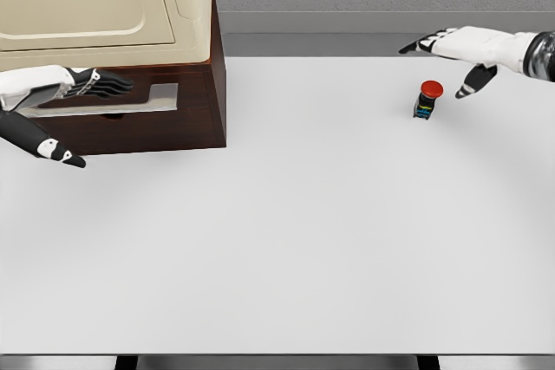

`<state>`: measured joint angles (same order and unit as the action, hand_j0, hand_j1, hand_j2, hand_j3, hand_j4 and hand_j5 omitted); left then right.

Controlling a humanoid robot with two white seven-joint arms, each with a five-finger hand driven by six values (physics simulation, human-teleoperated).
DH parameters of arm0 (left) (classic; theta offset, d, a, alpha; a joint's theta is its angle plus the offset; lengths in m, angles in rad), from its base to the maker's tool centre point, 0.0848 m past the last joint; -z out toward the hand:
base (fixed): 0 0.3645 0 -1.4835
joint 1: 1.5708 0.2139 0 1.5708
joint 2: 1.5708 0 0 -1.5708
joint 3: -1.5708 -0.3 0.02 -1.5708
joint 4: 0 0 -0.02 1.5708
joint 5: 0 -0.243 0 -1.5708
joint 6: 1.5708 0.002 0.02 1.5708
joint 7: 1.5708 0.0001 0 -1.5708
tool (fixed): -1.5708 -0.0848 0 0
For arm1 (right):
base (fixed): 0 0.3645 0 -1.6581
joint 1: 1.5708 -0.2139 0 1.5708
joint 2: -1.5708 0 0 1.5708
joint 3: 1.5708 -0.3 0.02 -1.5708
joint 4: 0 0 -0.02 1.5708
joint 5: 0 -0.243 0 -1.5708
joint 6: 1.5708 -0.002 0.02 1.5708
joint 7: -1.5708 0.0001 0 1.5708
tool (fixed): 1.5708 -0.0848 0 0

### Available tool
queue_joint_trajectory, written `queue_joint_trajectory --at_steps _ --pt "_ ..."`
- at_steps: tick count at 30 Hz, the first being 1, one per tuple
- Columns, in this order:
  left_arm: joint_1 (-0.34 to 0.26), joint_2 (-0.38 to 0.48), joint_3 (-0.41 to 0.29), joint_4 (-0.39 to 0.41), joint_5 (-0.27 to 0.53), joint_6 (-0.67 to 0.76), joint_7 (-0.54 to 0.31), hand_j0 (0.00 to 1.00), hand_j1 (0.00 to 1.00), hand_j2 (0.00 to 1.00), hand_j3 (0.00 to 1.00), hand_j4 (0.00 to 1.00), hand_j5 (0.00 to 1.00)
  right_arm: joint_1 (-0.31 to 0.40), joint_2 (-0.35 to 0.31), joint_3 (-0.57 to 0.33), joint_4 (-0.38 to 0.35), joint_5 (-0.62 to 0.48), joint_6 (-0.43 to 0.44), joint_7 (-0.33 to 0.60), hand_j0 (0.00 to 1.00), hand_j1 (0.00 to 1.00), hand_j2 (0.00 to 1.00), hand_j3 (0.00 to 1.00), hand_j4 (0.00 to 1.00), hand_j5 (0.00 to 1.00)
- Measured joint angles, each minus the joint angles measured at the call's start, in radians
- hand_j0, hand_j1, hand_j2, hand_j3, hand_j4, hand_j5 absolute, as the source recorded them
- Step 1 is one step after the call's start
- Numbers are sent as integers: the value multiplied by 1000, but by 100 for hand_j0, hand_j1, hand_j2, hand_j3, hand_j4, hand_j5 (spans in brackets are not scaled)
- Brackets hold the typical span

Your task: Open the cabinet drawer with left arm, and place a switch into the drawer with right arm

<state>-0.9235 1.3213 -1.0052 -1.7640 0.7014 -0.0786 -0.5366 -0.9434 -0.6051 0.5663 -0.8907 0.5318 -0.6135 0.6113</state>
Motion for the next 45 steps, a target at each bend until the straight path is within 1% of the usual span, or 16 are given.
queue_joint_trajectory --at_steps 3,5,6,12,18,24,31,35,40,41,45 --pt "0 13 3 0 -34 12 4 96 96 96 96 96 96 0 9 23 13 2 0 0 100 100 100 100 100 100" --pt "0 16 4 0 -56 15 8 96 96 96 96 96 96 -12 13 37 23 3 0 0 100 100 100 100 100 100" --pt "0 17 4 0 -69 18 13 96 96 96 96 96 96 -21 15 46 33 4 0 0 100 100 100 100 100 100" --pt "14 15 -2 0 -122 31 44 96 96 96 96 96 96 -23 23 69 83 7 0 0 100 100 100 100 100 100" --pt "15 15 -22 1 -156 34 80 96 96 96 96 96 96 -41 42 81 137 28 0 0 100 100 100 100 100 100" --pt "23 15 -36 1 -185 51 109 96 96 96 96 96 96 -44 61 85 162 55 0 0 100 100 100 100 100 100" --pt "26 19 -56 1 -197 54 122 96 96 96 96 96 96 -64 78 86 192 84 0 0 100 100 100 100 100 100" --pt "29 22 -59 -2 -188 54 130 96 96 96 96 96 96 -72 96 87 219 108 0 0 100 100 100 100 100 100" --pt "31 28 -66 -4 -185 45 132 97 97 97 97 97 97 -72 104 89 232 118 0 0 100 100 100 100 100 100" --pt "43 31 -59 -6 -172 43 137 97 97 97 97 97 97 -72 105 89 232 119 0 0 100 100 100 100 100 100" --pt "60 37 -56 -7 -162 28 142 98 98 98 98 98 98 -80 110 98 234 120 0 0 100 100 100 100 100 100"
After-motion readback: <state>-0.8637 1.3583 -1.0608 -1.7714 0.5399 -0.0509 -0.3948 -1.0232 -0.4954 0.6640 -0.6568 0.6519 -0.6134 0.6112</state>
